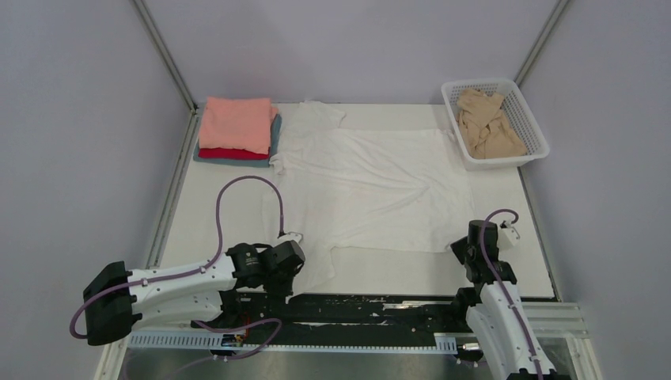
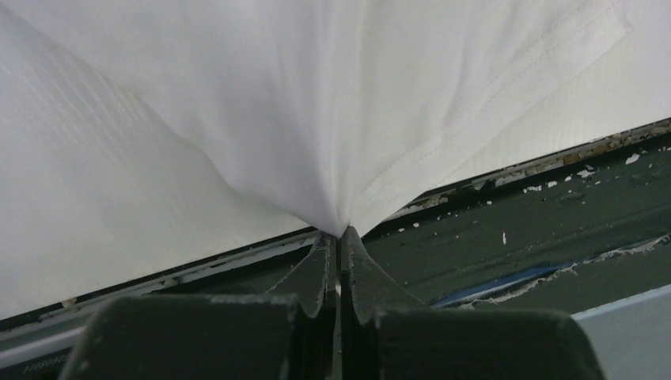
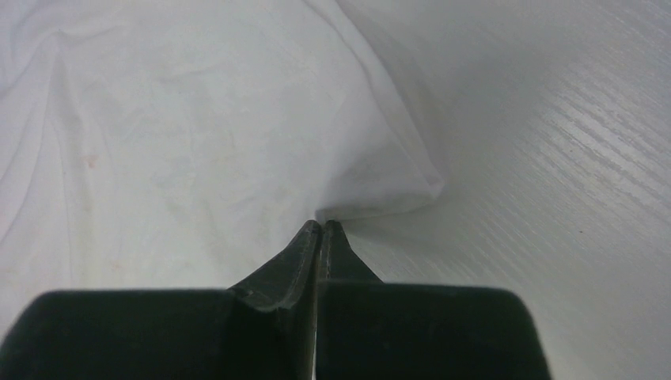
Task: Fold and stack the t-shirts
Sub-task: Grab the side of the flattened tshirt closest away from the robot with both arms, then fold the flattened tshirt in 1/3 of the way
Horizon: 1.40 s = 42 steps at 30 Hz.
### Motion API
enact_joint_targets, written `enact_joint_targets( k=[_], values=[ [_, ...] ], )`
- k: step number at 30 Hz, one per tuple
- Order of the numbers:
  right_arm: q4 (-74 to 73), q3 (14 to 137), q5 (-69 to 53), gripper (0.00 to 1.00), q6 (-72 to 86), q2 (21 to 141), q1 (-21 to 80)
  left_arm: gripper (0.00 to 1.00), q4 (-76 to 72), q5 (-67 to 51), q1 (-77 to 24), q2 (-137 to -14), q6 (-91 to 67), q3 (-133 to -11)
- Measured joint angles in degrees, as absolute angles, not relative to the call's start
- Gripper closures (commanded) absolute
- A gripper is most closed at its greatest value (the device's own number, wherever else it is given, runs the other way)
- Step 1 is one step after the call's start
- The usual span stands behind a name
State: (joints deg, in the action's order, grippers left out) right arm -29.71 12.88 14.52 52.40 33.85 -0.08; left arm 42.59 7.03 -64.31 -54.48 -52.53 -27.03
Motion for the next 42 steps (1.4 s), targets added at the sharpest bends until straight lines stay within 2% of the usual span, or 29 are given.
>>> enact_joint_targets(
  k=[12, 16, 24, 35, 42],
  values=[
    [-34.09, 13.93, 10.48, 1.00, 50.74, 29.76, -0.08, 1.00, 44.86, 6.11, -64.27, -48.82, -52.49, -29.43],
    [-34.06, 18.61, 9.15, 1.00, 46.61, 36.03, -0.08, 1.00, 40.34, 8.36, -61.58, -49.30, -50.39, -31.70],
    [-30.39, 26.26, 7.20, 0.98, 40.32, 49.60, -0.08, 1.00, 28.40, 12.86, -49.63, -56.55, -44.97, -35.07],
    [-25.54, 41.32, 7.53, 0.99, 34.35, 68.12, -0.08, 1.00, 18.09, 18.94, -34.30, -67.37, -38.63, -47.81],
    [-23.46, 47.20, 8.47, 0.99, 32.91, 75.94, -0.08, 1.00, 14.79, 21.10, -30.11, -73.38, -34.28, -51.40]
  ],
)
